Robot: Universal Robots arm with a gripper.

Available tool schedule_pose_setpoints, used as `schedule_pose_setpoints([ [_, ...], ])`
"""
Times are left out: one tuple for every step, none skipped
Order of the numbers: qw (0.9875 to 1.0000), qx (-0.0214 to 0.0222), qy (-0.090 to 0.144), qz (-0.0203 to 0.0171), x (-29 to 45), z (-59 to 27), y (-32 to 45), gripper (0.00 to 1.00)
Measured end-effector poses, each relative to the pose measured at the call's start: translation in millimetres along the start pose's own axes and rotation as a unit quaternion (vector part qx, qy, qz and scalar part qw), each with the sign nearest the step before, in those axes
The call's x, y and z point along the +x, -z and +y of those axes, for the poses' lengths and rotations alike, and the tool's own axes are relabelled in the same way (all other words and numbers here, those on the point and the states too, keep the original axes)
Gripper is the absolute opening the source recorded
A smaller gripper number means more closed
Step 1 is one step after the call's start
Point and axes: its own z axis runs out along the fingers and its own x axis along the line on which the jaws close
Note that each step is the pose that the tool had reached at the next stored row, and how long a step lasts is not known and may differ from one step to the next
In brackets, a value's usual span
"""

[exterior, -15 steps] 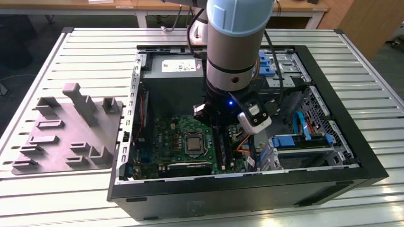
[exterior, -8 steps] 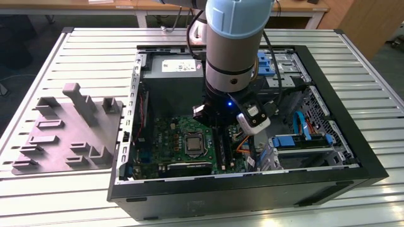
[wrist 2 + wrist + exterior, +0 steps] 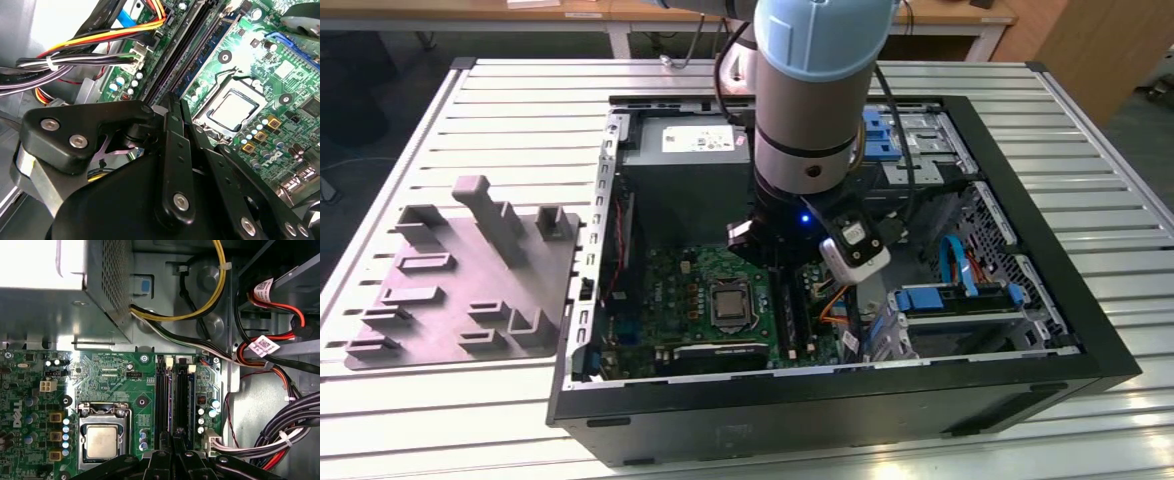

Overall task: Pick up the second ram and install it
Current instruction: 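Insert the second ram into the second slot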

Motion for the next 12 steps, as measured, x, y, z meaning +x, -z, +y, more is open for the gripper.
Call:
schedule_pose_setpoints([
  [1.0,0.0,0.0,0.0,0.1,0.1,-0.2,0.13],
  [1.0,-0.0001,0.0,0.0,0.4,0.0,-0.3,0.13],
  [1.0,-0.0001,0.0,0.0,0.6,0.1,-0.4,0.13],
  [1.0,-0.0001,0.0,0.0,0.7,0.0,-0.5,0.13],
  [1.0,-0.0002,0.0,-0.0001,0.7,0.1,-0.9,0.13],
  [1.0,-0.0003,0.0,-0.0001,0.8,0.1,-1.5,0.13],
  [1.0,-0.0002,0.0,-0.0001,0.9,0.1,-2.0,0.13],
  [1.0,0.0,0.0,0.0,1.0,0.0,-2.3,0.13],
  [1.0,0.0001,0.0,0.0,1.1,0.0,-2.3,0.13],
  [1.0,0.0001,0.0,0.0,1.2,0.0,-2.4,0.13],
  [1.0,-0.0001,0.0,-0.0001,1.2,-0.1,-2.8,0.13],
  [1.0,-0.0002,0.0,-0.0001,1.3,-0.3,-3.0,0.13],
])
